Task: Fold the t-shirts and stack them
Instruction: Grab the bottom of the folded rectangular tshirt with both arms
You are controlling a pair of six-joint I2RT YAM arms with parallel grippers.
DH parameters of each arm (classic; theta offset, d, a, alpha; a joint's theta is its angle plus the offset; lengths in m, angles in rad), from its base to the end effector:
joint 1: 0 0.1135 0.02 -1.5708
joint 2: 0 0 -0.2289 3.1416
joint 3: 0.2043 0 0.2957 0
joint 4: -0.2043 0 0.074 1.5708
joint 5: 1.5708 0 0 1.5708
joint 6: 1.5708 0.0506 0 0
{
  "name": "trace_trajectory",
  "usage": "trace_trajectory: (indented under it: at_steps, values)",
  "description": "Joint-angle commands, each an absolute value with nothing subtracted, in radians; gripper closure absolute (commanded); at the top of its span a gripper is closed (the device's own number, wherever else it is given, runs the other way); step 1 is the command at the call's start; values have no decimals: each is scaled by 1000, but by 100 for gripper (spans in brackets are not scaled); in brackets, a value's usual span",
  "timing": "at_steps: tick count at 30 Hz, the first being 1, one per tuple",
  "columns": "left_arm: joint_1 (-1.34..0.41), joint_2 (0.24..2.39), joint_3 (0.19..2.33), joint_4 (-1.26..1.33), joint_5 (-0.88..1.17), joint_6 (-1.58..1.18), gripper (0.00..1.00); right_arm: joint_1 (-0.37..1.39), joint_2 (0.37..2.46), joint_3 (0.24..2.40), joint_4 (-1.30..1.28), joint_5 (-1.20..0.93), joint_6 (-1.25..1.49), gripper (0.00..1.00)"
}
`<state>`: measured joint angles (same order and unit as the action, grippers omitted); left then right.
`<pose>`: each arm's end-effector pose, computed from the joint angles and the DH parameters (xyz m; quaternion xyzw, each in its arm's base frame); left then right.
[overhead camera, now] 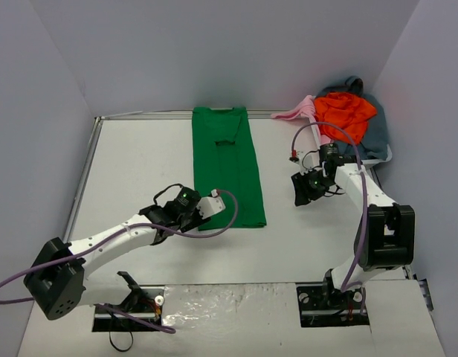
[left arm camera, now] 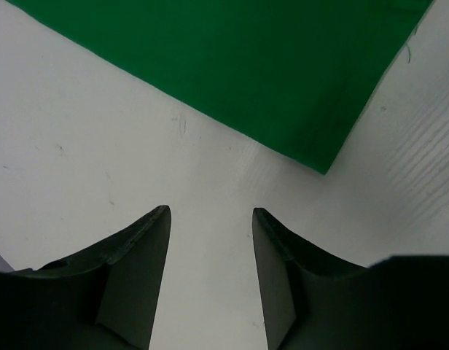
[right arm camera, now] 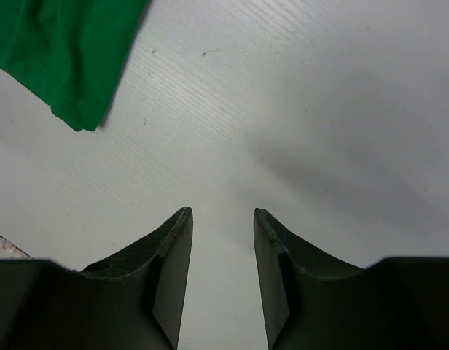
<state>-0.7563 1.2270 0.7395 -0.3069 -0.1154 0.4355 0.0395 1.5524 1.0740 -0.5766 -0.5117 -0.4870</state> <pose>0.2323 -0.2111 0.1577 0.5006 0.7770 -0.0077 0.3816 0.3575 0.0389 0.1596 -0.3057 0.8864 0.1838 0.2949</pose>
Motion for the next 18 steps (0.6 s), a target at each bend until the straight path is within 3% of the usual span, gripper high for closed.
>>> trace_trajectory:
  at_steps: [1,18]
  values:
    - [-791,1242,738,-193,-160,430,53,34,1563,1068,-578,-506,-471,65]
    - [-930,1335,719,-190,-130,439,48,26,1597,1069,-561,-448,-456,60]
